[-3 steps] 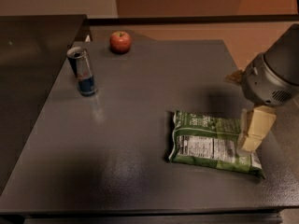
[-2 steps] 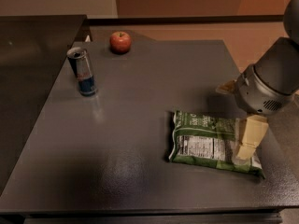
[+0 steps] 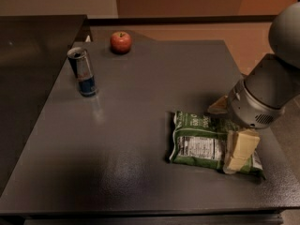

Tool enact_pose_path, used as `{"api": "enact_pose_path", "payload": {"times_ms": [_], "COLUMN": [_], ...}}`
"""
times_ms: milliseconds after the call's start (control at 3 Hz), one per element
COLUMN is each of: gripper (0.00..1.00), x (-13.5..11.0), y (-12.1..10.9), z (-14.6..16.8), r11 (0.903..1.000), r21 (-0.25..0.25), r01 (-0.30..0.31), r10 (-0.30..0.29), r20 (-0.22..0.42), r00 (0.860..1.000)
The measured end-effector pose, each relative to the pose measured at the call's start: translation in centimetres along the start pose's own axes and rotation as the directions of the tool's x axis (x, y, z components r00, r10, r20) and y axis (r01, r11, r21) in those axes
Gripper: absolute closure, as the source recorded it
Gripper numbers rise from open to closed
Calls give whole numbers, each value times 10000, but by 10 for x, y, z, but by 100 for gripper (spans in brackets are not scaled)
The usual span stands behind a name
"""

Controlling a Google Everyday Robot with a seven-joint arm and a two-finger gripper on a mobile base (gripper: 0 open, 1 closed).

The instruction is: Pick green jalapeno chip bag

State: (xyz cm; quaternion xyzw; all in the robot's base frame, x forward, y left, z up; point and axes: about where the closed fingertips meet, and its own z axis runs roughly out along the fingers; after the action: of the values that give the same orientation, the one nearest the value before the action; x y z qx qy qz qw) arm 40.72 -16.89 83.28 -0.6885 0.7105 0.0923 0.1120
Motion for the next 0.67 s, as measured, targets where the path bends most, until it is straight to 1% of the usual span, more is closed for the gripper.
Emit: {"api": "enact_pose_path", "payload": {"times_ms": [333, 667], "gripper": [39, 63], "x": [-3, -9], "y": [5, 6], "z": [4, -3], "r11": [9999, 10000], "r21": [-102, 56], "r01": [69, 68], "r10": [-71, -66], "r20": [-171, -267], "r00": [9998, 9996]}}
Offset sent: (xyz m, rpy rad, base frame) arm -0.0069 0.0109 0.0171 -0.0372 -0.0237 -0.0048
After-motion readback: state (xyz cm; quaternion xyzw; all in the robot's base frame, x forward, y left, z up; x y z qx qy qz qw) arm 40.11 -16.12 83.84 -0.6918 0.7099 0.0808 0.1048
